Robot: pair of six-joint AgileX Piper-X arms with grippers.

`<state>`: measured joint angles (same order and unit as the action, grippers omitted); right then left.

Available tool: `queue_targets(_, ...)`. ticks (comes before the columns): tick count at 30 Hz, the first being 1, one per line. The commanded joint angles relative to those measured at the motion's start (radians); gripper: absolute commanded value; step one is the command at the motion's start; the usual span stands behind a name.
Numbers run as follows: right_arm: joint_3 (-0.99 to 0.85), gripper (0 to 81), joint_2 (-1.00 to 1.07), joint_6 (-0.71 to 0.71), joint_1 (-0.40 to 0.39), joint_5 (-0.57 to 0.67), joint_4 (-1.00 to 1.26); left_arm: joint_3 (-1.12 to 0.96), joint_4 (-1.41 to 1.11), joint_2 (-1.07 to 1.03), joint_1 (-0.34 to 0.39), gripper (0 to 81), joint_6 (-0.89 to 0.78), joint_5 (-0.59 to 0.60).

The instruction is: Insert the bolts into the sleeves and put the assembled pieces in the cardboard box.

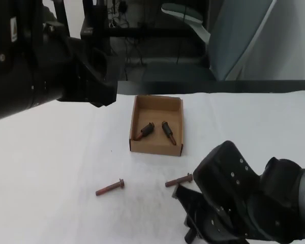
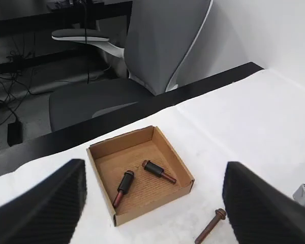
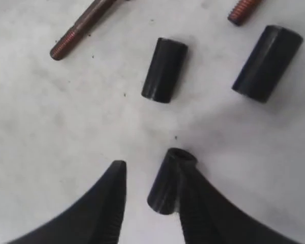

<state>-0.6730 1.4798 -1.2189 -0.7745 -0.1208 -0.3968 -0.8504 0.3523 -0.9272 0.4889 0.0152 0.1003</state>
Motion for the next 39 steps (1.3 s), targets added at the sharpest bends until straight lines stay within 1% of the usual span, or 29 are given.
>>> queue_targets(1,-0.008,48.3,-0.008,-0.005,-0.003,0.01,-0.093,0.0,0.002,0.015,-0.002,70.0,-0.008,-0.002)
queue_targets(2,-0.008,60.2,-0.008,-0.015,-0.003,0.01,-0.123,0.0,0.0,0.02,-0.002,70.0,-0.008,-0.002)
queue_targets(3,-0.008,66.5,-0.008,-0.021,-0.003,0.01,-0.137,0.0,-0.001,0.023,-0.002,70.0,-0.008,-0.002)
queue_targets(4,-0.008,68.5,-0.008,-0.039,-0.003,0.014,-0.144,0.0,-0.005,0.029,-0.002,70.0,-0.008,-0.002)
queue_targets(5,-0.008,66.5,-0.008,-0.06,-0.003,0.014,-0.139,0.0,-0.009,0.035,-0.002,70.0,-0.008,-0.002)
queue_targets(7,-0.008,54.3,-0.008,-0.107,-0.005,0.006,-0.096,0.0,-0.026,0.047,-0.002,70.0,-0.008,-0.002)
queue_targets(9,-0.008,41.3,-0.008,-0.117,-0.005,0.001,-0.034,0.0,-0.045,0.063,-0.002,70.0,-0.008,-0.002)
queue_targets(11,-0.008,34.0,0.002,-0.119,-0.005,-0.009,-0.004,0.0,-0.052,0.079,-0.002,70.0,-0.008,-0.002)
queue_targets(12,-0.008,33.3,0.012,-0.123,-0.005,-0.009,-0.001,0.0,-0.055,0.086,-0.002,70.0,-0.008,-0.002)
queue_targets(14,-0.008,35.6,0.041,-0.123,-0.005,0.016,-0.004,0.0,-0.055,0.1,-0.002,70.0,-0.008,-0.002)
queue_targets(16,-0.008,42.6,0.075,-0.137,-0.01,0.049,-0.008,0.0,-0.055,0.118,-0.002,70.0,-0.008,-0.002)
queue_targets(18,-0.008,48.0,0.11,-0.16,-0.017,0.053,-0.011,0.0,-0.055,0.134,-0.002,70.0,-0.008,-0.002)
queue_targets(21,-0.008,46.6,0.147,-0.202,-0.018,0.053,-0.011,0.0,-0.055,0.162,-0.002,70.0,-0.005,-0.002)
queue_targets(23,-0.008,39.5,0.162,-0.226,-0.018,0.053,-0.011,0.0,-0.051,0.183,-0.002,70.0,0.016,-0.002)
queue_targets(24,-0.01,32.5,0.165,-0.233,-0.018,0.053,-0.011,0.0,-0.051,0.19,-0.002,70.0,0.017,-0.002)
queue_targets(25,-0.01,23.2,0.166,-0.233,-0.018,0.053,-0.011,0.0,-0.051,0.198,-0.002,70.0,0.018,-0.004)
queue_targets(27,-0.01,2.2,0.166,-0.224,-0.018,0.053,-0.022,0.0,-0.051,0.208,-0.002,70.0,0.018,-0.005)
queue_targets(28,-0.01,0.0,0.166,-0.216,-0.018,0.053,-0.027,0.0,-0.051,0.213,-0.002,70.0,0.018,-0.005)
queue_targets(31,-0.017,0.6,0.166,-0.204,-0.018,0.053,-0.04,0.0,-0.046,0.217,-0.002,70.0,0.016,-0.008)
queue_targets(33,-0.03,0.6,0.163,-0.154,-0.018,0.067,-0.025,0.0,-0.021,0.217,-0.002,70.0,0.015,-0.04)
queue_targets(34,-0.046,0.6,0.157,-0.121,-0.024,0.066,-0.025,0.004,-0.002,0.215,-0.002,68.5,0.015,-0.06)
queue_targets(36,-0.074,0.6,0.139,-0.002,-0.031,0.066,-0.024,0.017,0.027,0.209,-0.002,61.9,0.018,-0.1)
queue_targets(37,-0.095,0.6,0.123,0.065,-0.036,0.066,-0.037,0.031,0.036,0.202,-0.002,58.9,0.024,-0.1)
queue_targets(39,-0.134,0.6,0.081,0.196,-0.046,0.075,-0.081,0.049,0.062,0.173,-0.002,57.8,0.041,-0.1)
